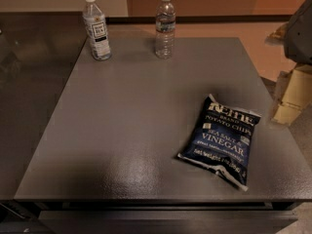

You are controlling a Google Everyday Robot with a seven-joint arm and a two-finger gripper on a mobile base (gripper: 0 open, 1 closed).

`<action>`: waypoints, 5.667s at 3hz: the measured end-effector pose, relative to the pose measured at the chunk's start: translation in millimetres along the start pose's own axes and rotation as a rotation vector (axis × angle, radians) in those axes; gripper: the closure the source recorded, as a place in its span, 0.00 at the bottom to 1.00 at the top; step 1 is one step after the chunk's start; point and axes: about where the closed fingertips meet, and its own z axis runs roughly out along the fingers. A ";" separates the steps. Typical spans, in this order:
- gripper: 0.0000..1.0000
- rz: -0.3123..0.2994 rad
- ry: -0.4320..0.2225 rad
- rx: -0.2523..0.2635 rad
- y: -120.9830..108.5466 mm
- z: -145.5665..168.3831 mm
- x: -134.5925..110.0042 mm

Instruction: Move water bottle near blue chip bag

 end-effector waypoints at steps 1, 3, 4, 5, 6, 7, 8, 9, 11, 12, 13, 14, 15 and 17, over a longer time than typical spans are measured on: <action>0.00 0.000 0.000 0.000 0.0 0.0 0.0; 0.00 -0.018 -0.108 0.063 -42.2 7.7 -22.6; 0.00 -0.023 -0.190 0.093 -75.9 24.2 -44.0; 0.00 -0.004 -0.260 0.122 -111.6 41.3 -62.6; 0.00 0.035 -0.346 0.144 -148.3 59.8 -79.5; 0.00 0.077 -0.430 0.147 -182.5 79.7 -97.5; 0.00 0.112 -0.495 0.133 -210.4 101.4 -119.2; 0.00 0.135 -0.559 0.122 -231.8 119.9 -142.2; 0.00 0.136 -0.616 0.068 -252.4 152.3 -190.5; 0.00 0.131 -0.625 0.040 -257.5 165.3 -211.3; 0.15 0.136 -0.625 0.020 -262.7 174.3 -224.4; 0.39 0.159 -0.613 0.015 -268.5 180.3 -227.5; 0.62 0.179 -0.603 0.019 -273.0 179.8 -226.6; 1.00 0.171 -0.610 0.026 -265.3 148.6 -215.0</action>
Offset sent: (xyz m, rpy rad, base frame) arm 0.0367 0.0066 0.0057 0.0630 -0.0721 0.0172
